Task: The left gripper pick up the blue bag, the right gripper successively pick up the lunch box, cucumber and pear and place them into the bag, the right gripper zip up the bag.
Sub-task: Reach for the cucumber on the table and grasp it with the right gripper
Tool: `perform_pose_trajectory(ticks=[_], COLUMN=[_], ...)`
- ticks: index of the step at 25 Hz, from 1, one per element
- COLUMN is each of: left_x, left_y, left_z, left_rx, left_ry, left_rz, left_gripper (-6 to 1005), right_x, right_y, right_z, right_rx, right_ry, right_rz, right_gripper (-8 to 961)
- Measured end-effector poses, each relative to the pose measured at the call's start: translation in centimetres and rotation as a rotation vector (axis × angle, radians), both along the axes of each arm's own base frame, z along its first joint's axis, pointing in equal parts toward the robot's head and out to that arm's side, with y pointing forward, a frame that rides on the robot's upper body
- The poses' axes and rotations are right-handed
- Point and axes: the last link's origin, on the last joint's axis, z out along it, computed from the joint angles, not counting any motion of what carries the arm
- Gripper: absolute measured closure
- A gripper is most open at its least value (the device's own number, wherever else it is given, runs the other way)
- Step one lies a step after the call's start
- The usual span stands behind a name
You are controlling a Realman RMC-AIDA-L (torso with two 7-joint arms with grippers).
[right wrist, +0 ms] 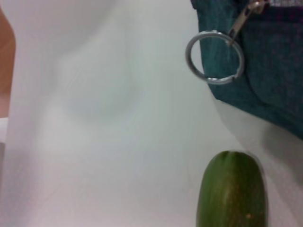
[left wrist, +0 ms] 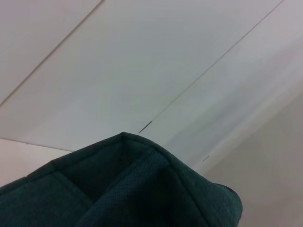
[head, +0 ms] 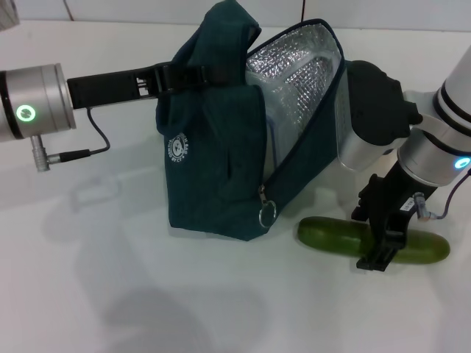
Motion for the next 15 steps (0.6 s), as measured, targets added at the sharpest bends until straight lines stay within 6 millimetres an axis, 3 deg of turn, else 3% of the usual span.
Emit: perform_pose_trajectory(ticks=[15], left_x=[-0.01], left_y=[0.01], left_z=[0.04], left_rx=[0.001], left_ry=[0.000], left_rz=[0.000], left_gripper=[959], right_x=[0.26], right_y=[0.20], right_z=[-0.48], right_rx=[0.008], right_ry=[-0.020], right_rz=[0.014], right_gripper=[152])
